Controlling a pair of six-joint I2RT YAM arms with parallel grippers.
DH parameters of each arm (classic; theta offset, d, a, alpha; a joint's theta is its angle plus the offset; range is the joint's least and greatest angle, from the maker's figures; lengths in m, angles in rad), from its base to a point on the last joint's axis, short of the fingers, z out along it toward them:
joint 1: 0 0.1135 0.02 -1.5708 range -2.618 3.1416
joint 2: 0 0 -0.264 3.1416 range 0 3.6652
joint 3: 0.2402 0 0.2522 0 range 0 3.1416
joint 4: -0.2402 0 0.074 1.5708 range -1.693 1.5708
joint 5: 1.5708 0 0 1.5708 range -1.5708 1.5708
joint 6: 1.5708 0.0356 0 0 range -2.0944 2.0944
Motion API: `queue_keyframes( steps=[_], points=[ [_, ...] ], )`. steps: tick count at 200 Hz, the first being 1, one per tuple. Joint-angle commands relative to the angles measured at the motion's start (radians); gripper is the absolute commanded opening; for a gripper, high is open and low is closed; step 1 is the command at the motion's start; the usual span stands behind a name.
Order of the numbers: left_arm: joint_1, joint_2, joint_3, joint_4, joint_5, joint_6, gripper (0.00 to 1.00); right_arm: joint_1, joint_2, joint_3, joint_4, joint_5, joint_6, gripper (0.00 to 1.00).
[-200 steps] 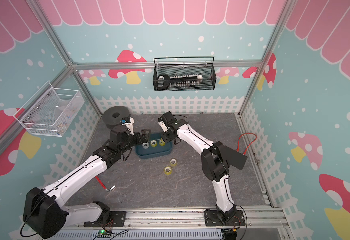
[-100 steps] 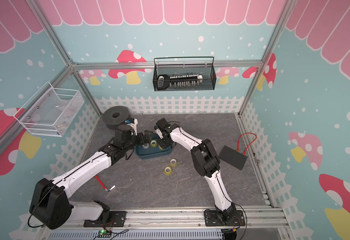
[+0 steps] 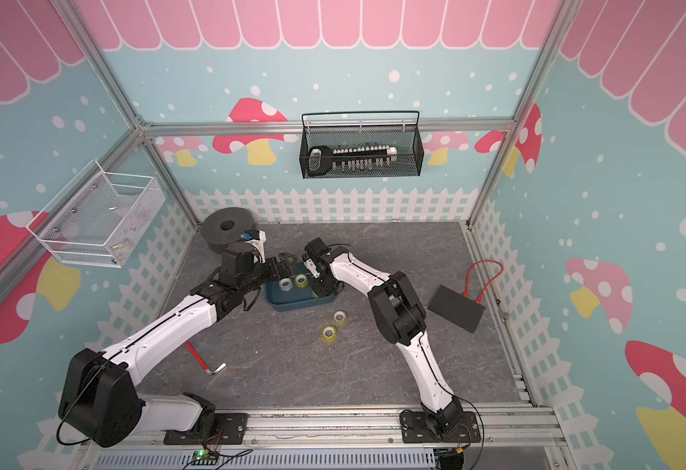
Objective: Put the transparent tape into the storage box
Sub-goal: Place the tape in the storage box.
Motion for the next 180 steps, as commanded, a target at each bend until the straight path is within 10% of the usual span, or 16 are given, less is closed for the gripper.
queue_keyframes(
  steps=[1, 180],
  points=[
    [0.006, -0.003, 0.005, 0.014, 0.014, 0.000, 0.99, 0.006, 0.026, -0.010, -0.025, 0.014, -0.001, 0.00],
    [0.020, 0.003, 0.007, 0.018, 0.021, 0.003, 0.99, 0.005, 0.041, 0.071, -0.060, 0.092, 0.002, 0.27]
  ],
)
